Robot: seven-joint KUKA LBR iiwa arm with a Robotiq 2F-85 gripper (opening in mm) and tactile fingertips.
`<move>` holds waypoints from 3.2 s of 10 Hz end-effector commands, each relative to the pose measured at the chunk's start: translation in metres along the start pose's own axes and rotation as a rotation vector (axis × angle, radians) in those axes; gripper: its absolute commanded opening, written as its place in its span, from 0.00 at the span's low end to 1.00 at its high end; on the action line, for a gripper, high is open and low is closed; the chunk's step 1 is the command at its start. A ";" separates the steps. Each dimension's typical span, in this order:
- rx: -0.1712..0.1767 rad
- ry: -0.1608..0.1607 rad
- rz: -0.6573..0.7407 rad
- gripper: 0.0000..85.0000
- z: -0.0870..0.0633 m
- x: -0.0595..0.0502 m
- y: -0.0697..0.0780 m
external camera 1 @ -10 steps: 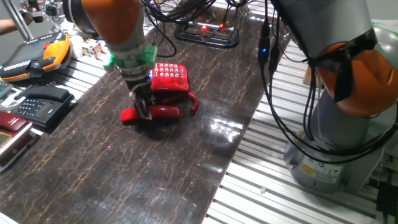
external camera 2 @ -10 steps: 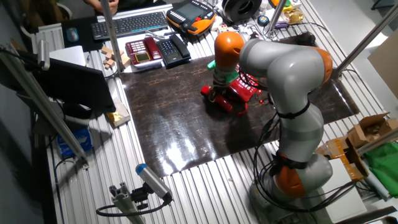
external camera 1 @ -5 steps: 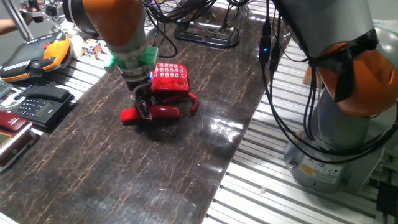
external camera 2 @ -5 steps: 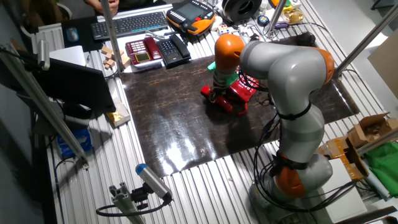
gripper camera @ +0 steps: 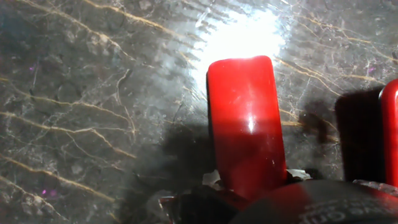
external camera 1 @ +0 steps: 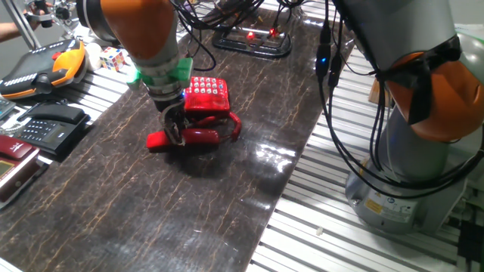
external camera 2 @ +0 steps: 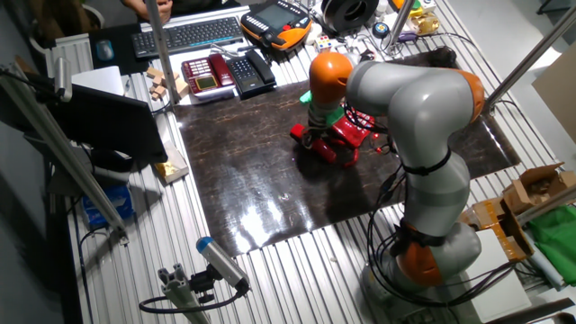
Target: Place the handset of the telephone on the corresponding phone cradle
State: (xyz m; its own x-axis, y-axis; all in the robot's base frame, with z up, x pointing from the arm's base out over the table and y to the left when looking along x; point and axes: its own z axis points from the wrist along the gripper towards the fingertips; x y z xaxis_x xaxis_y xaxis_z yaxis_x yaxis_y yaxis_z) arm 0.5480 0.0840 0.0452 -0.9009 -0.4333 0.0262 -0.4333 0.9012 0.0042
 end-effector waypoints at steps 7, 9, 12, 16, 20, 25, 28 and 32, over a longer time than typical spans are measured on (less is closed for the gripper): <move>0.031 0.043 0.016 0.53 -0.069 0.012 -0.012; 0.033 0.050 0.010 0.53 -0.096 0.020 -0.031; 0.044 0.050 0.002 0.53 -0.114 0.024 -0.062; 0.051 0.061 0.017 0.50 -0.115 0.024 -0.088; 0.020 0.044 0.001 0.49 -0.084 0.022 -0.109; 0.004 0.041 0.001 0.53 -0.067 0.025 -0.113; -0.002 0.030 0.000 0.59 -0.055 0.025 -0.112; -0.018 0.042 0.000 0.60 -0.054 0.026 -0.113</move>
State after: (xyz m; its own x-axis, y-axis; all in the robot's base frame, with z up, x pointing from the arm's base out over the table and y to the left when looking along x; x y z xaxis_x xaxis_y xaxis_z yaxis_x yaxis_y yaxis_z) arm 0.5747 -0.0284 0.0989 -0.8988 -0.4330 0.0685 -0.4324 0.9014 0.0236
